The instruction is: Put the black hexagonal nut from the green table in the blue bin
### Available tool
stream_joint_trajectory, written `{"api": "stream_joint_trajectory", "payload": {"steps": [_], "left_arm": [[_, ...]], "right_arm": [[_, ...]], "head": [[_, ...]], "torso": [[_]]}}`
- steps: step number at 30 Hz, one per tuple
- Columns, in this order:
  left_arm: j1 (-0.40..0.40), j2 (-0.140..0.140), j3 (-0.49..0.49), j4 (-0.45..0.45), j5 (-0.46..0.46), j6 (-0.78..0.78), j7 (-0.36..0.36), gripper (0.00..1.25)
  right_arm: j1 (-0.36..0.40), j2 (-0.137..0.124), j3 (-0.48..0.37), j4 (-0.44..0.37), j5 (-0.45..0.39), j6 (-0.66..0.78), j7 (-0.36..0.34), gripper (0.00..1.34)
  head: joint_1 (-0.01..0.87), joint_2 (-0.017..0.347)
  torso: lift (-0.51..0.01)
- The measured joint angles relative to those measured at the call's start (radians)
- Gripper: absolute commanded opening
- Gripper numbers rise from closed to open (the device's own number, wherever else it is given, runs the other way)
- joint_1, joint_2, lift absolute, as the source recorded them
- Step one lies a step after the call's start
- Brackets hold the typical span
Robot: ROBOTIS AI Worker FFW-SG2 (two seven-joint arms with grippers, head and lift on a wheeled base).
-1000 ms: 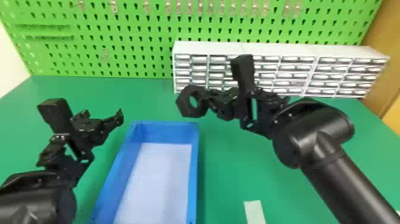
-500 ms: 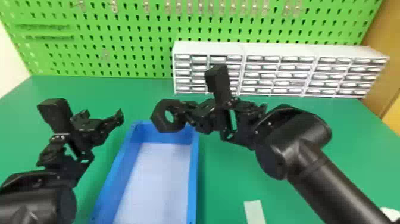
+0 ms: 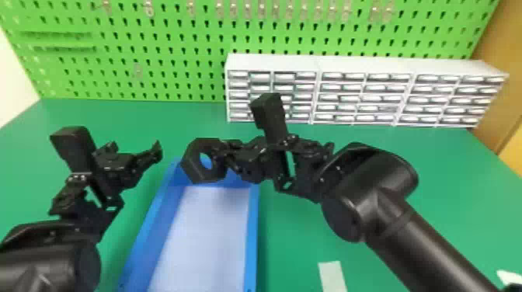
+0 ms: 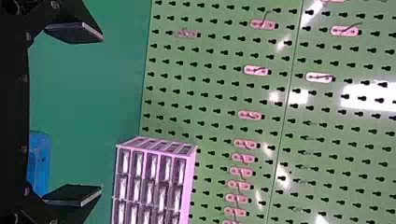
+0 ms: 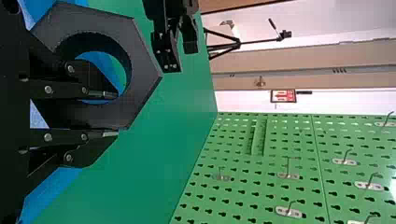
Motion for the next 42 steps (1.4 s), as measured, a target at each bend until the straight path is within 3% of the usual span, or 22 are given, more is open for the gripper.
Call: {"api": "stream_joint_trajectory", "payload": {"steps": [8,13,19,22,42], "left_arm": [[0.000,0.000,-0.001,0.000,0.000,0.000,0.000,1.11],[-0.002,0.000,-0.001,0.000,-0.001,0.000,0.000,1.11],[-0.002,0.000,-0.001,0.000,-0.002,0.001,0.000,1.11],[-0.002,0.000,-0.001,0.000,-0.002,0.001,-0.001,1.11],[-0.002,0.000,0.000,0.000,-0.002,0.001,-0.001,1.11]], "right_arm": [[-0.001,0.000,0.011,0.000,0.003,-0.002,-0.002,0.17],[-0.003,-0.002,0.015,0.000,0.007,-0.002,-0.002,0.33],[-0.004,-0.004,0.017,0.002,0.018,-0.002,-0.002,0.79],[-0.004,-0.004,0.017,0.004,0.019,-0.002,-0.002,0.88],[-0.003,-0.007,0.011,0.005,0.015,-0.002,-0.002,0.91]], "head": [[0.666,0.032],[0.666,0.032],[0.666,0.032],[0.666,0.032],[0.666,0.032]], "torso": [[-0.100],[-0.100],[-0.100],[-0.100],[-0.100]]}}
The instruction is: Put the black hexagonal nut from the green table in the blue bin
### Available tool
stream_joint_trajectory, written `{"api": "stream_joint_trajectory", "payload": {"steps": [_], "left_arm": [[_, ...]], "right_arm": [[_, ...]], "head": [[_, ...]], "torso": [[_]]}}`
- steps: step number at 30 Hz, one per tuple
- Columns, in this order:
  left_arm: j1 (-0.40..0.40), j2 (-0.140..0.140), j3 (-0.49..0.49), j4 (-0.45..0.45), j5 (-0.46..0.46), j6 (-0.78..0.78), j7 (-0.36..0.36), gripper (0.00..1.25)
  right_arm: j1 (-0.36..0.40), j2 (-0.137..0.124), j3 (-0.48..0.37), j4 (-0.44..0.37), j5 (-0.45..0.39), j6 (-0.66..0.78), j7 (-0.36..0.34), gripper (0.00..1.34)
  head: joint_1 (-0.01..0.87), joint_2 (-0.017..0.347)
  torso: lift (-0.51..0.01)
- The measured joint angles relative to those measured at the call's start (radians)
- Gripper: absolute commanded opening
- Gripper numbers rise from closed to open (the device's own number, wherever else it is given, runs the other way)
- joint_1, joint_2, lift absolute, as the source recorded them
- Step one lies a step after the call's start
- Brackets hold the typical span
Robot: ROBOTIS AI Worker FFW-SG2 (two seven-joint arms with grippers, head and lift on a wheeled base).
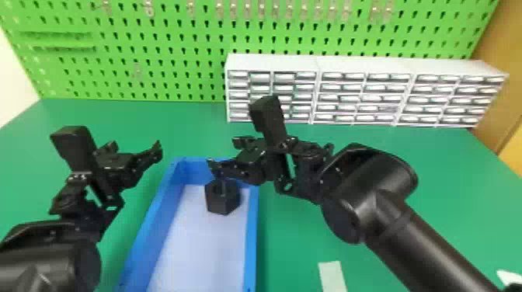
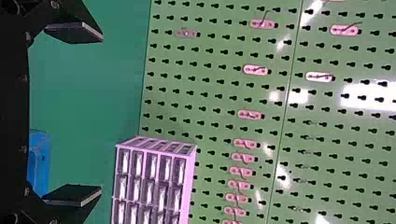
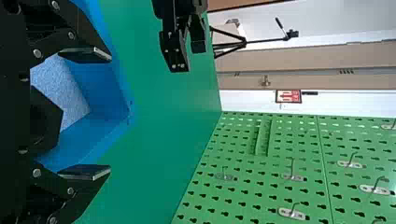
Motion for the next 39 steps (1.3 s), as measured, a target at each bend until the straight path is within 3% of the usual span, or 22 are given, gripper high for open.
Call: {"api": "stream_joint_trajectory", "payload": {"steps": [11,17,32,39], "left_arm": [[0.000,0.000,0.000,0.000,0.000,0.000,0.000,1.11],[0.002,0.000,0.002,0.000,0.000,0.000,0.000,1.11],[0.009,0.000,0.013,0.000,0.012,0.001,0.001,1.11],[0.012,0.000,0.017,0.000,0.019,0.002,0.001,1.11]], "right_arm": [[0.005,0.001,-0.008,0.001,-0.001,0.000,0.000,0.91],[0.036,0.008,-0.071,0.001,0.025,0.000,0.000,0.91],[0.209,0.065,-0.485,0.015,0.107,-0.053,-0.012,0.91],[0.282,0.084,-0.648,0.000,0.220,-0.120,-0.041,0.91]], "head": [[0.666,0.032],[0.666,0.032],[0.666,0.032],[0.666,0.032]], "torso": [[-0.100],[-0.100],[-0.100],[-0.100]]}}
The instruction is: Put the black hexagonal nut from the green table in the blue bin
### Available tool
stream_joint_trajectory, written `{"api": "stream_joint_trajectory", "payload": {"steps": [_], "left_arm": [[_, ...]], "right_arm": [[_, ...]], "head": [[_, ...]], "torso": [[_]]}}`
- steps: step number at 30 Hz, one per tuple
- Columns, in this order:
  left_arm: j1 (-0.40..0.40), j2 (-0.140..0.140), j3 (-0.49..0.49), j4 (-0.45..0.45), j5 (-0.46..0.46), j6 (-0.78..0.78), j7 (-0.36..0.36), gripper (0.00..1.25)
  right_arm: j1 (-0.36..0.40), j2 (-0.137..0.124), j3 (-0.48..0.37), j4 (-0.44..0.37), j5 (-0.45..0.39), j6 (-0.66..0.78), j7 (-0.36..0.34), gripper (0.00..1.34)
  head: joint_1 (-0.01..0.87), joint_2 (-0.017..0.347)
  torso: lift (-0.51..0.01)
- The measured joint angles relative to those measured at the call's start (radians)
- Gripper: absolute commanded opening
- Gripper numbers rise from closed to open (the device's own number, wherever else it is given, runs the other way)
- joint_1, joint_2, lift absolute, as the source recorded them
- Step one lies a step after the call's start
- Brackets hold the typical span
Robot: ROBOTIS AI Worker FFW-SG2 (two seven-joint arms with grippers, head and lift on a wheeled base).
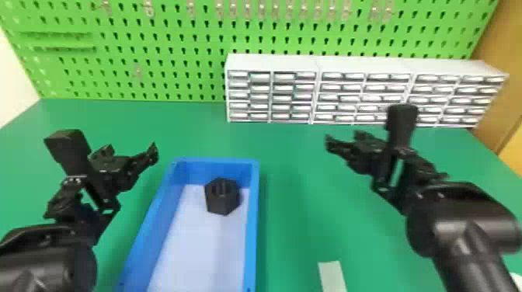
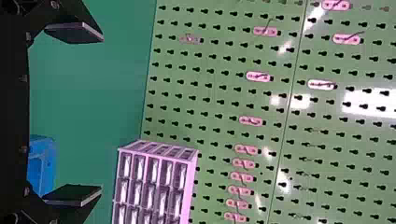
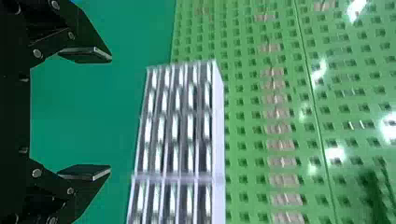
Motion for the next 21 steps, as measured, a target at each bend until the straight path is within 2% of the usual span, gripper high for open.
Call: {"api": "stream_joint_trajectory", "payload": {"steps": [10,21], "left_arm": [[0.000,0.000,0.000,0.000,0.005,0.001,0.000,1.11],[-0.001,0.000,0.006,0.000,0.014,0.001,0.001,1.11]], "right_arm": [[0.110,0.023,-0.199,-0.053,0.148,-0.092,-0.008,0.91],[0.219,0.066,-0.403,-0.169,0.173,-0.061,-0.008,0.91]], "head": [[0.666,0.032],[0.666,0.032]], "torso": [[-0.100],[-0.100]]}}
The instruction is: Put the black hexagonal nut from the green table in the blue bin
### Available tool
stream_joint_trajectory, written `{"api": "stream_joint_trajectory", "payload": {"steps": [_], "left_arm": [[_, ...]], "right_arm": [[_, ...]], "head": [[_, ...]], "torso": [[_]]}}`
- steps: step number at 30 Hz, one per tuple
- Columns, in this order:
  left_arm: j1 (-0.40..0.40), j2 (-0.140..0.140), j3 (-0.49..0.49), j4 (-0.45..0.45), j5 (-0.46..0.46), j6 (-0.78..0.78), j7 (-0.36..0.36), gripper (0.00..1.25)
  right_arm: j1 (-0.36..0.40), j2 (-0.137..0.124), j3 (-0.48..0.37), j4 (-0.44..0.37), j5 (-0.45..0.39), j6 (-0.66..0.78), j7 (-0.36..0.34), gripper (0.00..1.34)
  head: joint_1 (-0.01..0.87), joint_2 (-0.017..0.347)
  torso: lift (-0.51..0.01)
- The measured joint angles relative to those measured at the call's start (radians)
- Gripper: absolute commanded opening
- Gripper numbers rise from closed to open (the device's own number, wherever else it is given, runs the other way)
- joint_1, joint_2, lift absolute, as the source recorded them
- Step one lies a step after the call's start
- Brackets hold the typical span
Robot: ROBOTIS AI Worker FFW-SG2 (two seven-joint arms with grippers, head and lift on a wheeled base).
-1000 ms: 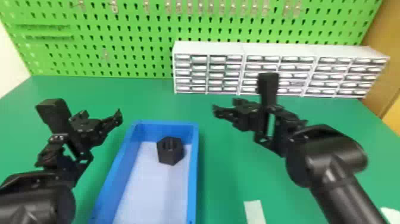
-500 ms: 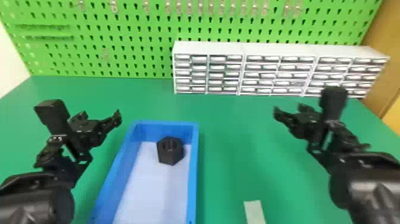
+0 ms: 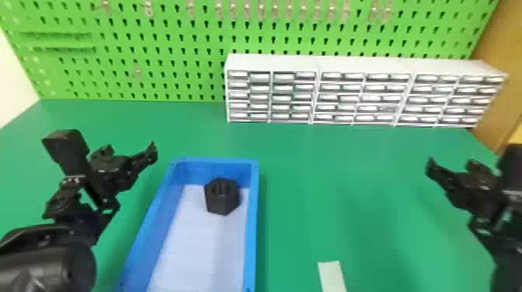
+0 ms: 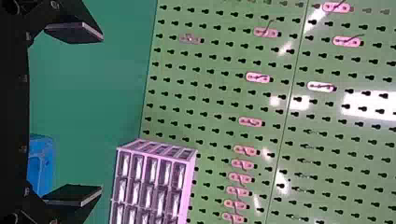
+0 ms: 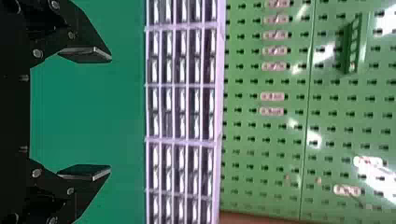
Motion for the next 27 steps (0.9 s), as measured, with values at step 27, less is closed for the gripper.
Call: {"api": "stream_joint_trajectory", "payload": {"steps": [27], "left_arm": [[0.006,0.000,0.027,0.029,-0.015,0.003,0.000,1.11]], "right_arm": [[-0.005,-0.063,-0.146,-0.093,-0.131,0.255,0.118,1.01]], "head": [[0.666,0.032]], "torso": [[-0.100]]}}
